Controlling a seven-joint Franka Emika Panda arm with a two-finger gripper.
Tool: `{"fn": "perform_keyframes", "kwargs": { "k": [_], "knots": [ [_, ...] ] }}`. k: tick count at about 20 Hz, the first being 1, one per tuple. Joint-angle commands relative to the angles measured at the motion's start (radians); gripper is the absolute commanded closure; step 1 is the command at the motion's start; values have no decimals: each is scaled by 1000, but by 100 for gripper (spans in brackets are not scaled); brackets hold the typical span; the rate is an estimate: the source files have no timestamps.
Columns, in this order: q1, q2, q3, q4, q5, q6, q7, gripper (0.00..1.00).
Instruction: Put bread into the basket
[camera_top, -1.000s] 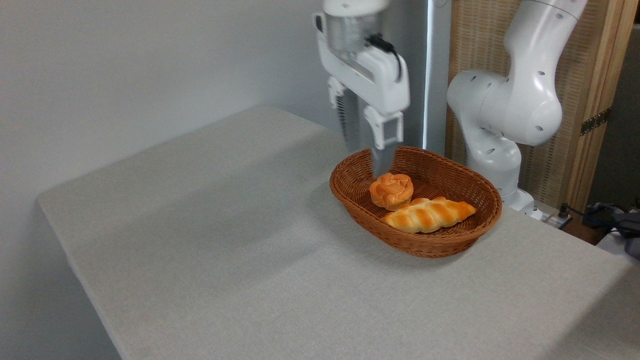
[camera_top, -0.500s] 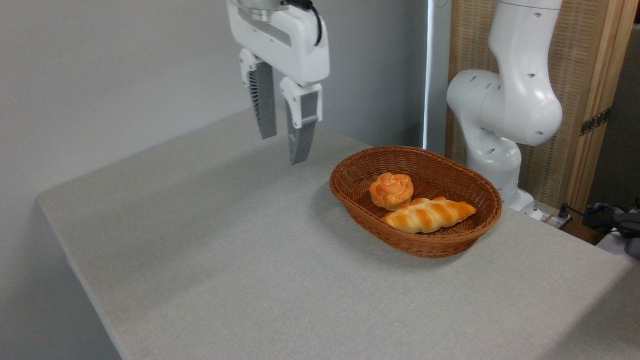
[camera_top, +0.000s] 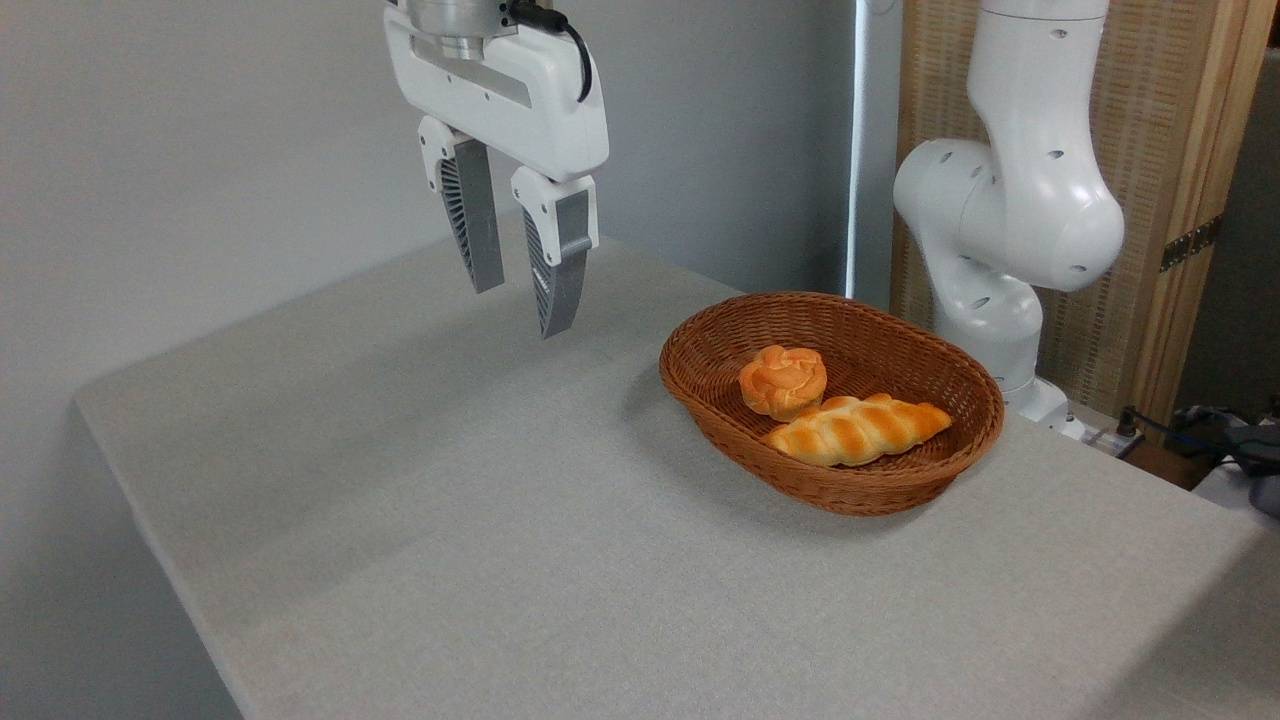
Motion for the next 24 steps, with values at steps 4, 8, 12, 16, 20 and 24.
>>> {"fn": "perform_keyframes", "kwargs": {
  "k": [4, 8, 12, 16, 20, 24],
  "knots": [
    [5, 28, -3, 33, -13, -40, -53, 0],
    [29, 46, -5, 74, -12, -42, -53, 0],
    [55, 60, -3, 102, -6, -43, -51, 0],
    [57, 90, -5, 139, 6, -80, -51, 0],
    [57, 93, -44, 136, 33, -82, -50, 0],
    [55, 92, -48, 132, 35, -69, -42, 0]
  ]
}}
